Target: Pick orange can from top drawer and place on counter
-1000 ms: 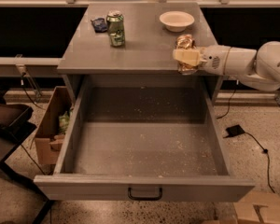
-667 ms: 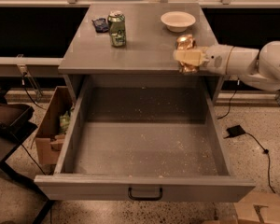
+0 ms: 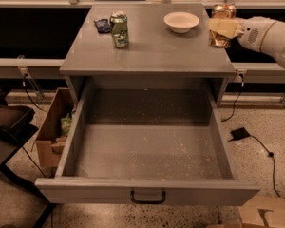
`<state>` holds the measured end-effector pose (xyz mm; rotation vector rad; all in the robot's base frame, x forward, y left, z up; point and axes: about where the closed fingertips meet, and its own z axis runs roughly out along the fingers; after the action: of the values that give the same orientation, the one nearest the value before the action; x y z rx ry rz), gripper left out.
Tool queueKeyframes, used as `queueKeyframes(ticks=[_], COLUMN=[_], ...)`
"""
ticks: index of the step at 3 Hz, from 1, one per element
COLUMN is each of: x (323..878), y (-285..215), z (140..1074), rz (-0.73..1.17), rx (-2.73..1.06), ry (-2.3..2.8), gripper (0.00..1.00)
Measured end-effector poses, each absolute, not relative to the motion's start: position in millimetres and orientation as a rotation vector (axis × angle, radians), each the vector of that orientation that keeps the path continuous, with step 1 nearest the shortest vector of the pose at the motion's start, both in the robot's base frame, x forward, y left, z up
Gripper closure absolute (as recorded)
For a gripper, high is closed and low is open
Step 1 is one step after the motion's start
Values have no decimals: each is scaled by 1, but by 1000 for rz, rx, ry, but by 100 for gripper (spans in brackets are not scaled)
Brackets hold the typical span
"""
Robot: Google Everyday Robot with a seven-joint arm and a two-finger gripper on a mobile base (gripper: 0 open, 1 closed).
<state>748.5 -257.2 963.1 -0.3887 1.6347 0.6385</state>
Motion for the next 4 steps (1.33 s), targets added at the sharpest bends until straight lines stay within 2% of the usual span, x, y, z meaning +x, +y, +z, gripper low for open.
queueKeyframes(ticks=[2,4], x=[757,757], y=[-286,-216], z=[921,954], rz=[599,575], rx=[-220,-357], ry=[1514,1338], gripper=[100,100])
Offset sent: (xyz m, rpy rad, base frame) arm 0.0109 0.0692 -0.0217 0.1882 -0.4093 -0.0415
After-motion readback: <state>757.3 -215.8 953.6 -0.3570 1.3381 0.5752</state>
